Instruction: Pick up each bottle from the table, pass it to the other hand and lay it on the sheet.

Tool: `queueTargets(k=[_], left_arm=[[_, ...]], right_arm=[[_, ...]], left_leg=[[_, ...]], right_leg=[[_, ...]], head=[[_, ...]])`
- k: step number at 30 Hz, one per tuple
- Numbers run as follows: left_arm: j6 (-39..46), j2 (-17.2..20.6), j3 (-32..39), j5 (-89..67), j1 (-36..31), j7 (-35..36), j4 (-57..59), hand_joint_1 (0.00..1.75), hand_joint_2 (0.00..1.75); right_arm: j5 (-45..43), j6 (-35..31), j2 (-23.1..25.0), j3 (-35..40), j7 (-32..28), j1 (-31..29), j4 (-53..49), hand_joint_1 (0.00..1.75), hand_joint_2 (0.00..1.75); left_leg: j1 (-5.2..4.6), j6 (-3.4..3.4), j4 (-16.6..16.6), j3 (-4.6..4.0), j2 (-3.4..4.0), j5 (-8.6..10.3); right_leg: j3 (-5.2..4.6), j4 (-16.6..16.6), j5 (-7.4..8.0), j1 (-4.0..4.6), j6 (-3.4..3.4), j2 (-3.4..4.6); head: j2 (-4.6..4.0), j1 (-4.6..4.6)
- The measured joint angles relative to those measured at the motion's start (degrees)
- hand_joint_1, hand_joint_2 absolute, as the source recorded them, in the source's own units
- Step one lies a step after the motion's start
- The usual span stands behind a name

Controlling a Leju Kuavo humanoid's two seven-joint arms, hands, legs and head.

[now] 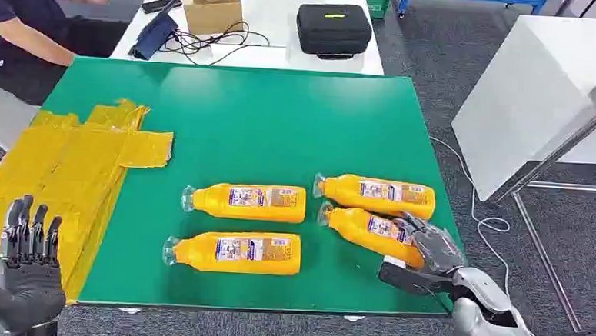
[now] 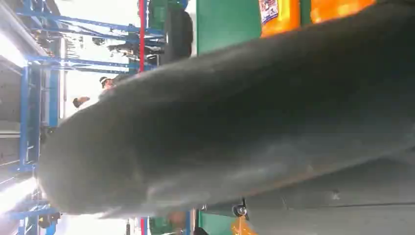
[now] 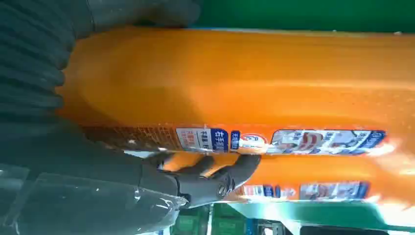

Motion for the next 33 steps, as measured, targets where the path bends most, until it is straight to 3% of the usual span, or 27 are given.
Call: queueTargets(k=[1, 18, 23, 24, 33], left_arm=[[-0.1, 0.0, 0.0, 0.1, 0.1, 0.0, 0.0, 0.00, 0.00], [1.1, 0.0, 0.1, 1.6, 1.3, -1.0, 0.0, 0.00, 0.00], [1.5, 0.0, 0.2, 2.9, 2.8, -0.1, 0.0, 0.00, 0.00], [1.7, 0.0, 0.2, 3.2, 3.2, 0.0, -0.1, 0.00, 1.75], [1.7, 0.0, 0.1, 6.7, 3.2, 0.0, -1.7, 0.00, 1.75]], right_arm=[[0.0, 0.0, 0.0, 0.3, 0.0, -0.3, 0.5, 1.75, 1.75], [-2.6, 0.6, -4.2, 3.6, -4.5, 0.9, 0.7, 1.75, 1.75], [-16.9, 4.5, -7.3, 2.6, -8.3, 3.8, -6.3, 1.75, 1.75], [-18.3, 5.2, -7.9, 2.1, -7.9, 4.6, -8.5, 1.75, 1.75], [-30.5, 4.3, -8.0, -7.1, -9.3, 9.0, -29.9, 1.75, 1.75]], left_leg=[[0.00, -0.20, 0.0, 0.08, 0.01, -0.15], [-0.01, 0.02, 0.0, 0.39, -0.07, -0.19], [-0.02, 0.05, 0.0, 0.12, -0.27, -0.18], [-0.02, 0.06, 0.0, -0.03, -0.25, -0.11], [0.01, 0.00, 0.0, -0.39, -0.12, 0.11]], right_leg=[[-0.29, 0.0, -0.02, 0.00, 0.01, 0.02], [0.06, 0.0, -0.11, 0.00, 0.09, 0.01], [0.52, 0.0, -0.01, -0.02, 0.22, -0.04], [0.38, 0.0, 0.11, -0.03, 0.25, -0.03], [-0.11, 0.0, 0.24, 0.00, 0.14, -0.01]], head=[[0.00, 0.04], [0.00, 0.04], [0.00, 0.07], [0.00, -0.04], [0.00, 0.00]])
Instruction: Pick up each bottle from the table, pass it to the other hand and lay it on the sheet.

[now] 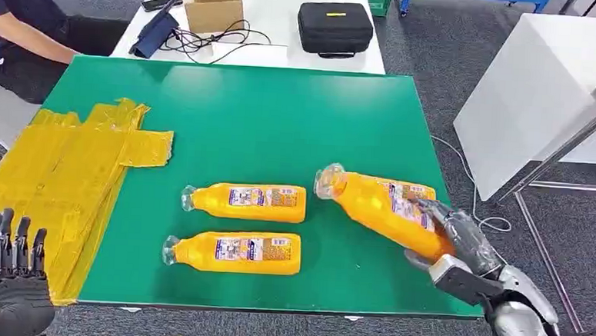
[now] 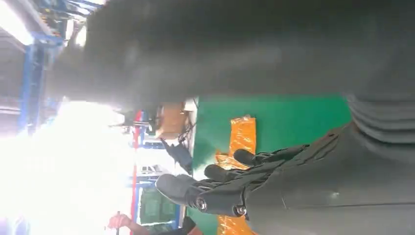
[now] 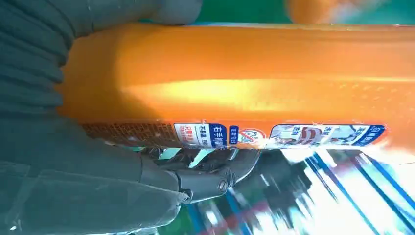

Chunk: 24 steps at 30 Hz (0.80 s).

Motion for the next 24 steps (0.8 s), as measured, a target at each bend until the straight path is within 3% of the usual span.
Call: queueTargets(k=[6, 11, 21, 24], left_arm=[[-1.8, 0.1, -2.6, 5.7, -2.0, 2.0, -0.3, 0.00, 1.75], [-0.3, 2.6, -8.6, 13.4, -4.5, 3.9, 0.3, 0.00, 1.75], [0.4, 6.4, -13.8, 17.7, -4.9, 4.0, 1.1, 0.00, 1.75], [2.7, 9.0, -16.3, 22.2, -5.8, 3.8, 2.2, 0.00, 1.75]], right_arm=[[2.7, -6.1, 7.3, -0.4, 0.7, -0.7, -3.9, 1.75, 1.75], [7.8, -16.0, 15.3, 5.6, 2.2, -5.0, -1.7, 1.75, 1.75], [7.7, -18.8, 20.2, 11.9, 2.1, -7.0, 1.0, 1.75, 1.75], [8.9, -21.1, 24.2, 15.2, 2.2, -8.3, 4.2, 1.75, 1.75]], left_leg=[[0.02, -0.07, 0.0, -0.03, 0.07, 0.08], [0.04, -0.18, 0.0, -0.08, 0.13, 0.22], [0.02, -0.13, 0.0, -0.31, 0.04, 0.29], [0.03, -0.19, 0.0, -0.39, 0.11, 0.26]], right_leg=[[-0.04, 0.0, 0.04, 0.01, -0.18, 0.02], [-0.18, 0.1, 0.12, 0.03, -0.30, 0.04], [-0.32, 0.2, 0.15, 0.01, -0.24, 0.02], [-0.48, 0.3, 0.21, 0.03, -0.28, 0.07]], head=[[0.00, 0.02], [0.00, 0.00], [0.00, 0.07], [0.00, 0.02]])
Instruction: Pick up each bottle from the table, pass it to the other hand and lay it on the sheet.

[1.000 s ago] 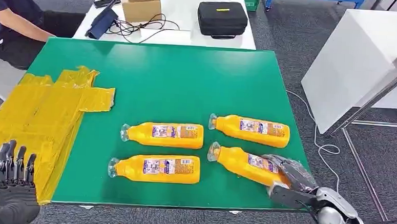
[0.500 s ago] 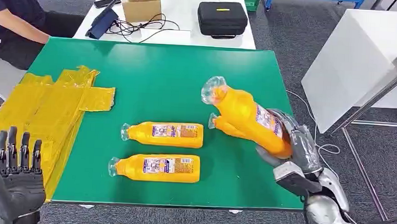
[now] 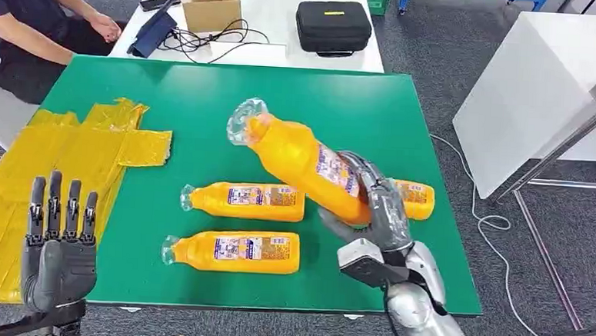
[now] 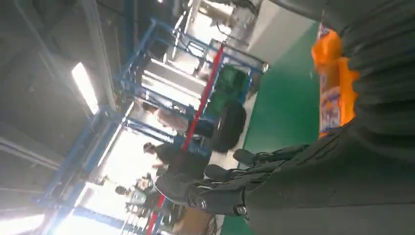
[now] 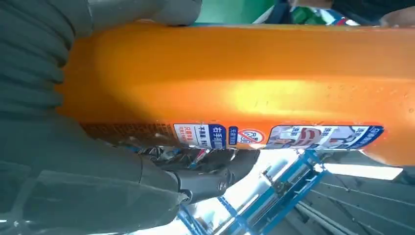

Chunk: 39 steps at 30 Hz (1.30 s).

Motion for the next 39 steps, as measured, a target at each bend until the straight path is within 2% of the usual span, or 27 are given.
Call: queueTargets(k=[2, 5, 7, 12, 14, 18, 23, 25, 27, 39], left_arm=[[3.2, 2.9, -1.8, 3.1, -0.4, -1.4, 1.0, 0.00, 1.75], [8.4, 10.0, -5.3, 9.7, 0.1, -5.1, 2.6, 0.00, 1.75], [10.6, 16.4, -7.2, 15.7, 1.5, -8.6, 3.3, 0.00, 1.75], [10.2, 30.9, -10.4, 27.4, 4.2, -14.6, 5.1, 0.00, 1.75], [10.1, 35.1, -11.7, 29.7, 3.9, -15.6, 6.4, 0.00, 1.75], [10.1, 40.8, -14.7, 33.5, 1.7, -16.7, 9.1, 0.00, 1.75], [10.1, 41.0, -14.8, 33.5, 1.7, -16.8, 9.2, 0.00, 1.75], [10.1, 42.7, -15.8, 34.3, 1.0, -17.3, 9.8, 0.00, 1.75], [10.7, 46.5, -18.6, 35.2, -0.4, -18.3, 11.3, 0.00, 1.75], [11.8, 50.0, -21.7, 35.3, -2.6, -18.5, 11.4, 0.00, 1.75]], right_arm=[[0.1, -0.5, 3.4, 3.2, 0.6, -1.8, 3.2, 1.75, 1.75], [-0.3, 0.4, 9.2, 8.1, 2.5, -5.1, 7.9, 1.75, 1.75], [-1.4, 1.0, 12.3, 11.4, 3.7, -7.4, 10.7, 1.75, 1.75], [-4.3, -0.6, 15.9, 18.0, 4.0, -11.6, 16.4, 1.75, 1.75], [-5.9, -1.7, 17.0, 20.0, 3.6, -13.2, 19.4, 1.75, 1.75], [-8.7, -2.8, 18.9, 23.1, 2.3, -15.0, 25.4, 1.75, 1.75], [-8.7, -2.8, 19.0, 23.2, 2.2, -15.1, 25.6, 1.75, 1.75], [-9.4, -3.0, 19.5, 24.1, 1.9, -15.4, 27.5, 1.75, 1.75], [-10.1, -3.3, 20.5, 25.6, 1.4, -15.6, 33.1, 1.75, 1.75], [-10.4, -3.0, 21.7, 26.0, 0.7, -15.6, 38.4, 1.75, 1.75]], left_leg=[[0.00, -0.12, 0.0, -0.02, 0.08, 0.06], [0.01, -0.28, 0.0, -0.24, 0.17, 0.16], [0.06, -0.42, 0.0, -0.27, 0.18, 0.22], [0.37, -0.62, 0.0, -0.34, 0.02, 0.26], [0.39, -0.71, 0.0, -0.35, 0.02, 0.28], [0.39, -0.78, 0.0, -0.37, 0.02, 0.34], [0.39, -0.78, 0.0, -0.37, 0.02, 0.34], [0.38, -0.78, 0.0, -0.37, 0.02, 0.35], [0.38, -0.78, 0.0, -0.41, 0.03, 0.36], [0.44, -0.80, 0.0, -0.48, 0.05, 0.36]], right_leg=[[-0.21, 0.1, 0.05, 0.00, -0.10, 0.10], [-0.57, 0.4, 0.05, 0.02, -0.16, 0.13], [-0.67, 0.5, -0.04, 0.13, -0.35, 0.14], [-0.75, 0.5, -0.14, 0.36, -0.79, 0.09], [-0.77, 0.5, -0.10, 0.37, -0.84, 0.09], [-0.79, 0.5, -0.04, 0.37, -0.92, 0.09], [-0.79, 0.5, -0.04, 0.37, -0.92, 0.09], [-0.80, 0.5, 0.01, 0.37, -0.99, 0.09], [-0.84, 0.5, 0.02, 0.37, -0.98, 0.10], [-0.95, 0.5, 0.03, 0.49, -1.01, 0.10]], head=[[0.00, 0.00], [0.00, 0.02], [0.00, 0.00], [0.00, 0.04], [0.00, 0.02], [0.00, 0.04], [0.00, 0.04], [0.00, 0.04], [0.00, 0.04], [0.00, 0.07]])
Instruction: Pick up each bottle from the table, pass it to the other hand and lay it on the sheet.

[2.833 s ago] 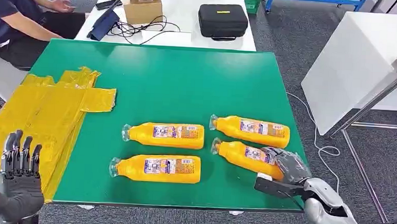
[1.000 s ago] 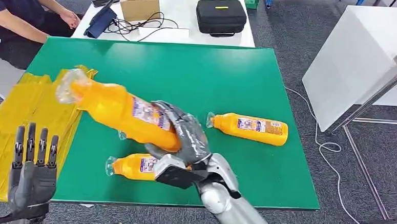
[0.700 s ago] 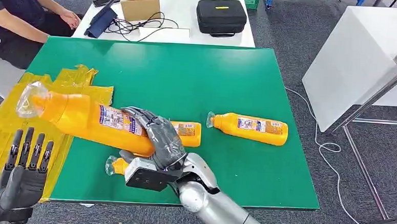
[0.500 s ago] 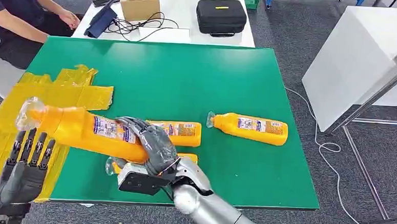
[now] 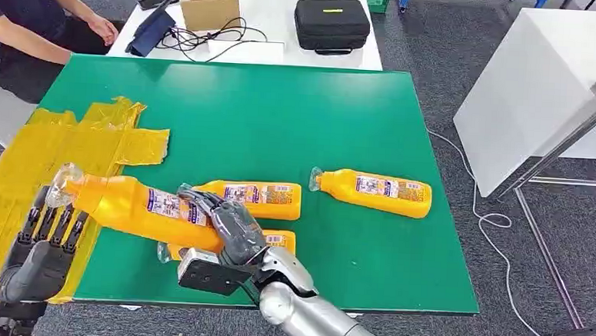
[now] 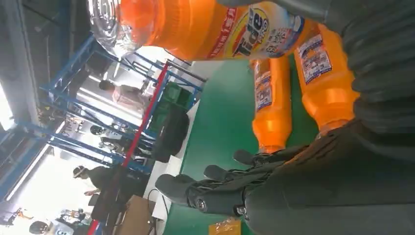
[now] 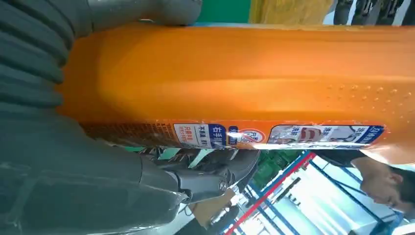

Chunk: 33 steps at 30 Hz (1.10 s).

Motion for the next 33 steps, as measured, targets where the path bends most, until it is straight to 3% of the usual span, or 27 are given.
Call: queueTargets(k=[7, 11, 15, 19, 26, 33], left_arm=[[-2.7, -0.2, -2.3, -3.3, -5.4, 4.6, 2.4, 0.00, 1.75], [-1.7, -2.2, -5.2, -6.9, -11.5, 6.1, 6.4, 0.00, 1.75], [-1.5, -2.7, -6.7, -6.0, -14.2, 5.9, 8.2, 0.00, 1.75], [-0.3, -2.6, -6.6, -5.4, -14.5, 5.7, 8.3, 0.00, 1.75], [3.0, -2.3, -3.4, -8.3, -11.3, 6.8, 5.9, 0.00, 1.75], [1.8, -9.0, -2.6, -16.3, -10.1, 9.4, 5.1, 0.00, 1.75]], right_arm=[[2.6, -0.5, 0.3, -1.2, 0.8, 1.5, 0.4, 1.75, 1.75], [5.7, -0.3, 0.8, -2.6, 2.1, 3.1, -0.9, 1.75, 1.75], [6.4, 0.4, 1.4, -2.6, 5.7, 4.1, -3.2, 1.75, 1.75], [1.2, 0.6, 1.9, 1.0, 11.0, 3.0, -6.0, 1.75, 1.75], [-5.6, 1.6, 2.2, 9.0, 14.4, -3.2, -9.8, 1.75, 1.75], [-5.9, 0.7, 2.3, 13.0, 16.9, -6.7, -12.3, 1.75, 1.75]], left_leg=[[0.00, -0.04, 0.0, -0.02, 0.00, 0.04], [0.01, -0.13, 0.0, -0.14, -0.07, 0.13], [0.03, -0.16, 0.0, -0.16, 0.07, 0.13], [0.08, -0.20, 0.0, -0.21, 0.08, 0.16], [0.10, -0.27, 0.0, -0.28, 0.19, 0.21], [0.06, -0.26, 0.0, -0.30, 0.17, 0.21]], right_leg=[[-0.01, 0.0, 0.10, 0.01, -0.06, 0.00], [-0.08, 0.0, 0.15, 0.00, -0.13, -0.02], [-0.15, 0.0, 0.31, 0.01, -0.05, 0.04], [-0.24, 0.0, 0.31, 0.05, -0.07, 0.04], [-0.34, 0.0, 0.34, 0.07, -0.19, 0.10], [-0.34, 0.0, 0.28, 0.02, -0.27, 0.09]], head=[[0.00, 0.02], [0.00, 0.04], [0.00, 0.02], [0.00, -0.02], [0.00, -0.02], [0.00, -0.04]])
